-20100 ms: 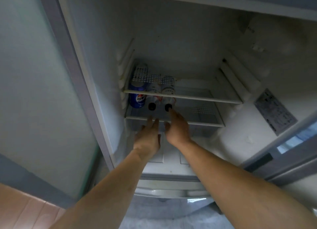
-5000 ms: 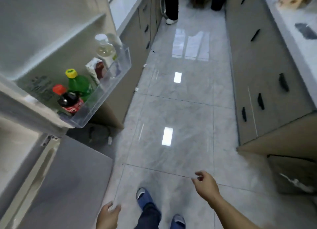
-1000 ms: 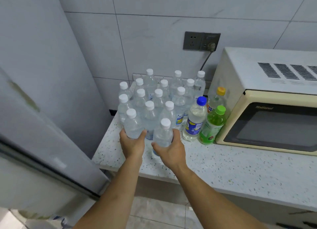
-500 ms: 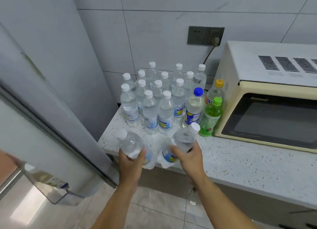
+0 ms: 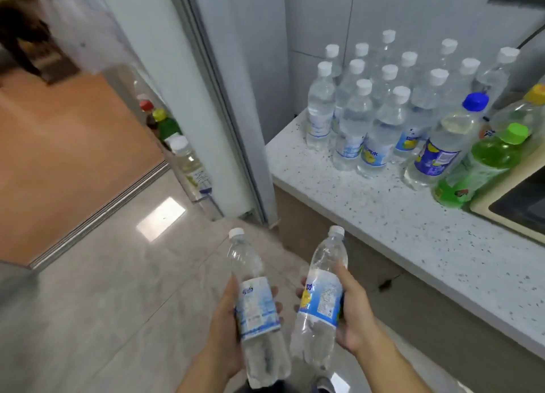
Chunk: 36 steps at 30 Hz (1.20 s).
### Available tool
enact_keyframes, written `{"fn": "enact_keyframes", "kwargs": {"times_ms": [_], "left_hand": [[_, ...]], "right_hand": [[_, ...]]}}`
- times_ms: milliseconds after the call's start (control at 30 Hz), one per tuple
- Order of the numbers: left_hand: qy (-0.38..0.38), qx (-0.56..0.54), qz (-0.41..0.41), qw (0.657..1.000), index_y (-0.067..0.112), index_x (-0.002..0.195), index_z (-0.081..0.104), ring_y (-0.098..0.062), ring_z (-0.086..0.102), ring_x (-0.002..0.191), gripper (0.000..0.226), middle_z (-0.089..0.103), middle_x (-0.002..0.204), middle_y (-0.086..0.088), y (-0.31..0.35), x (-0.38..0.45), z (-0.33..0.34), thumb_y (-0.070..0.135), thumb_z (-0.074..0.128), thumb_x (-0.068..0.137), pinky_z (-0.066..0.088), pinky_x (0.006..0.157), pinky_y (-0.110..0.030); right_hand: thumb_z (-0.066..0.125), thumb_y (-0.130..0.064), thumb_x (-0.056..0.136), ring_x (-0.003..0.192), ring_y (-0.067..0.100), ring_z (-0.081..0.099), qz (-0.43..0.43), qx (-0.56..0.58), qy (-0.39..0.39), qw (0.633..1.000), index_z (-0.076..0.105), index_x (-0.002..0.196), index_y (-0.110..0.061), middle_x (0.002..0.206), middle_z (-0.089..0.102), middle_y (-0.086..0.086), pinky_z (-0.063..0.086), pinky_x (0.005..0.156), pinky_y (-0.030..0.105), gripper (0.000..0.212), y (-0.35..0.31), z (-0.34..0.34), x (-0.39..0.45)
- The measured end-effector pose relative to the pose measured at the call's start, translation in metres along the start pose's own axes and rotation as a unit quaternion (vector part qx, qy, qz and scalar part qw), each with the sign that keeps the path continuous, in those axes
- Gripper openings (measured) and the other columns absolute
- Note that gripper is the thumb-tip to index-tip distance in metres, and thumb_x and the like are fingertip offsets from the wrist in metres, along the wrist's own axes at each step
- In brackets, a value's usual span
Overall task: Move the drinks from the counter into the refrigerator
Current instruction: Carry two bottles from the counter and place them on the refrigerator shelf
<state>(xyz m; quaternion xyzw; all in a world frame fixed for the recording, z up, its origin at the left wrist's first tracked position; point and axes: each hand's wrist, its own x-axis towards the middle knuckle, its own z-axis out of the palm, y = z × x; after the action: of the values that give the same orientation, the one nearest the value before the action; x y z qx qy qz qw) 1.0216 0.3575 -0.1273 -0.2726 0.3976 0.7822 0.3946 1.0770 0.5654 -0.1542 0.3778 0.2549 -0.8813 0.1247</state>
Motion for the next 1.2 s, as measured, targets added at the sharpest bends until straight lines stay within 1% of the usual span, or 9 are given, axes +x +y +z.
{"fn": "enact_keyframes", "kwargs": {"times_ms": [100,233,433,500,600,667,800,967,1200], "left_hand": [[0.017,-0.040,-0.011,0.999,-0.005,0.099,0.076,-0.034,0.068,0.074,0.067,0.070,0.100,-0.023,0.009,-0.020,-0.039,0.055,0.064,0.073,0.058,0.069,-0.042],[0.034,-0.073,0.023,0.997,-0.005,0.091,0.076,-0.029,0.069,0.069,0.059,0.070,0.085,-0.019,0.028,-0.047,-0.089,0.047,0.072,0.064,0.057,0.067,-0.036],[0.045,-0.077,0.101,0.991,0.000,0.094,0.078,-0.030,0.070,0.069,0.070,0.072,0.086,-0.020,0.078,-0.082,-0.171,0.047,0.092,0.045,0.058,0.066,-0.038],[0.053,-0.075,0.114,0.989,-0.001,0.099,0.076,-0.031,0.070,0.071,0.068,0.070,0.089,-0.022,0.096,-0.093,-0.201,0.053,0.085,0.058,0.059,0.063,-0.038],[0.111,-0.042,0.145,0.982,0.001,0.116,0.068,-0.031,0.073,0.078,0.072,0.072,0.097,-0.022,0.128,-0.108,-0.246,0.057,0.069,0.071,0.059,0.062,-0.038],[0.154,0.009,0.167,0.974,0.006,0.120,0.065,-0.030,0.074,0.078,0.076,0.074,0.100,-0.021,0.154,-0.121,-0.269,0.058,0.074,0.066,0.058,0.059,-0.035],[0.238,0.102,0.203,0.944,0.013,0.102,0.072,-0.020,0.075,0.069,0.074,0.078,0.085,-0.009,0.205,-0.135,-0.306,0.067,0.074,0.052,0.055,0.050,-0.023],[0.243,0.084,0.215,0.942,0.019,0.104,0.068,-0.021,0.076,0.071,0.044,0.078,0.084,-0.005,0.258,-0.125,-0.344,0.055,0.066,0.078,0.057,0.055,-0.028],[0.230,0.072,0.226,0.944,0.019,0.110,0.066,-0.022,0.075,0.078,0.035,0.077,0.091,-0.007,0.353,-0.084,-0.379,0.046,0.063,0.089,0.059,0.062,-0.032]], "right_hand": [[0.075,-0.046,0.068,0.097,0.040,0.066,0.065,-0.054,-0.034,0.996,0.071,0.111,0.008,0.109,0.068,0.026,0.054,0.088,0.056,0.068,0.030,0.026,0.008],[0.074,-0.049,0.066,0.076,0.037,0.069,0.125,-0.112,-0.097,0.981,0.074,0.100,0.003,0.095,0.069,0.023,0.058,0.069,0.045,0.062,0.070,0.073,0.027],[0.071,-0.054,0.069,0.068,0.031,0.067,0.128,-0.250,-0.117,0.953,0.067,0.108,0.000,0.086,0.068,0.021,0.058,0.065,0.040,0.067,0.133,0.159,0.057],[0.074,-0.054,0.066,0.072,0.031,0.069,0.112,-0.302,-0.114,0.940,0.064,0.117,0.000,0.090,0.070,0.022,0.059,0.068,0.040,0.075,0.158,0.187,0.066],[0.076,-0.052,0.064,0.069,0.030,0.068,0.115,-0.314,-0.122,0.934,0.063,0.112,0.000,0.088,0.069,0.022,0.059,0.067,0.040,0.072,0.196,0.235,0.076],[0.074,-0.052,0.067,0.068,0.029,0.066,0.126,-0.323,-0.126,0.930,0.064,0.108,0.002,0.086,0.068,0.021,0.057,0.069,0.040,0.068,0.221,0.269,0.084],[0.072,-0.052,0.069,0.073,0.031,0.065,0.110,-0.365,-0.142,0.914,0.060,0.122,0.006,0.093,0.065,0.024,0.054,0.075,0.042,0.080,0.262,0.334,0.101],[0.070,-0.056,0.071,0.073,0.028,0.070,0.102,-0.375,-0.174,0.905,0.065,0.117,-0.003,0.091,0.070,0.019,0.058,0.068,0.039,0.070,0.290,0.393,0.135],[0.067,-0.054,0.076,0.074,0.026,0.071,0.091,-0.378,-0.171,0.906,0.064,0.116,-0.006,0.090,0.072,0.016,0.058,0.065,0.035,0.063,0.298,0.477,0.218]]}}
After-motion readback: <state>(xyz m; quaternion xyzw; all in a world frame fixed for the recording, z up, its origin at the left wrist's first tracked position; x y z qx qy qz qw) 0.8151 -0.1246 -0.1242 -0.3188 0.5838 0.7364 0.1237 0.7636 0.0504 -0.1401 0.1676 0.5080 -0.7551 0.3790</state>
